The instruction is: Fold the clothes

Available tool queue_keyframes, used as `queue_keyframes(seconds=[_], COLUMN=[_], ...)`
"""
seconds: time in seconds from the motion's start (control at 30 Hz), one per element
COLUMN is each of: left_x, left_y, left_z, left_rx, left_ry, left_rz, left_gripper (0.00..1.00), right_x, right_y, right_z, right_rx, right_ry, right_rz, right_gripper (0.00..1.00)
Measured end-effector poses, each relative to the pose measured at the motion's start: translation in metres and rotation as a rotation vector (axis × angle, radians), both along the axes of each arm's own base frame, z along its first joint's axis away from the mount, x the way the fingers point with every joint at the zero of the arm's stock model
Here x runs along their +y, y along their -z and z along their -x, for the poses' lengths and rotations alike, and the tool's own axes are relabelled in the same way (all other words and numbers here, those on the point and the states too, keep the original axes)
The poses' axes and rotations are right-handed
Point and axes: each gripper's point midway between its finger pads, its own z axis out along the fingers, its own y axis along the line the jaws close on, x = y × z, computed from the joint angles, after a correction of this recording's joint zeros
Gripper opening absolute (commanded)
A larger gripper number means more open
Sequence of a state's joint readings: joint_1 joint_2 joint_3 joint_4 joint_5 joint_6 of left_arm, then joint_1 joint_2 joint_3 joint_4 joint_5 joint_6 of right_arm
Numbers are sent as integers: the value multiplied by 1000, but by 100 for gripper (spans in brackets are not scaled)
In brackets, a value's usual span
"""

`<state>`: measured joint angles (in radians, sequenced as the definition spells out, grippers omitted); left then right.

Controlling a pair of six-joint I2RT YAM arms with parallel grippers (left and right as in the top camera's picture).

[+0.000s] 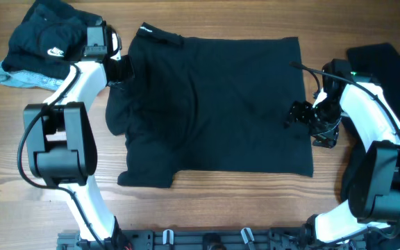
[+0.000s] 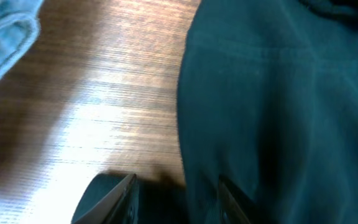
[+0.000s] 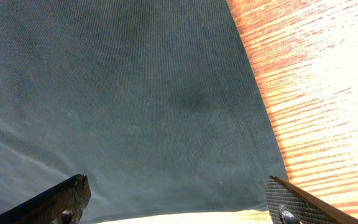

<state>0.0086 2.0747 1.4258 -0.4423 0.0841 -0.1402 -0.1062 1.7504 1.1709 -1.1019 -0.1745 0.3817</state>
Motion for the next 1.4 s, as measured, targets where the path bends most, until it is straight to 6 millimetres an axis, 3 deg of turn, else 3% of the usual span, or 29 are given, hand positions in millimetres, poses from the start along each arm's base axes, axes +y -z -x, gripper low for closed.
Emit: queue_keyframes(seconds=[0.1, 0.17, 0.27, 0.33, 0.4, 0.47, 0.5, 0.57, 0.67, 0.77, 0.8, 0.87, 0.9, 1.03, 1.07, 1.13, 1.17, 1.2, 1.23, 1.4], left_x=[-3, -3, 8, 22, 34, 31, 25, 8, -7, -14, -13, -11, -10, -9, -9, -8, -8, -8, -8, -22], left_y=[15, 11, -10, -35, -74, -91, -86, -59, -39, -30, -29, -27, -26, -26, -26, -26, -26, -25, -24, -17], left_z=[-8, -25, -49, -68, -93, -98, -90, -57, -24, -5, -2, 1, 1, 1, 1, 1, 2, 2, 6, 26], left_rx=[-15, -92, -196, -272, -378, -387, -337, -159, -8, 62, 74, 88, 90, 90, 90, 90, 90, 93, 108, 189], left_ry=[9, 9, -9, -38, -73, -61, -54, -19, 46, 125, 132, 133, 134, 135, 135, 141, 146, 150, 154, 216], left_rz=[12, 15, 12, 18, 58, 124, 169, 222, 231, 198, 187, 171, 166, 158, 158, 152, 149, 147, 147, 131], left_gripper=[4, 4, 4, 4, 16, 29, 32, 37, 46, 58, 59, 60, 60, 62, 71, 79, 80, 81, 81, 77], right_x=[0, -1, -1, -1, -1, -3, -6, -13, -28, -26, -20, -12, -9, -16, -31, -74, -84, -95, -103, -104], right_y=[0, 1, 1, 1, 1, 1, 1, 1, 7, 37, 45, 55, 56, 54, 51, 41, 38, 35, 34, 29], right_z=[-3, -8, -8, -9, -11, -10, -6, 12, 27, 64, 70, 86, 87, 88, 86, 76, 73, 70, 70, 68], right_rx=[-14, -34, -38, -42, -51, -45, -26, 59, 121, 214, 215, 249, 246, 258, 259, 234, 222, 210, 204, 197], right_ry=[-1, -15, -24, -28, -31, -27, -12, 49, 140, 170, 170, 174, 179, 200, 229, 349, 380, 413, 440, 410], right_rz=[1, 2, 2, 2, 3, 12, 31, 64, 73, 36, 12, -25, -40, -7, 44, 138, 154, 167, 174, 151], right_gripper=[96, 96, 99, 99, 99, 98, 87, 76, 67, 58, 48, 10, 4, 4, 4, 4, 19, 46, 55, 57])
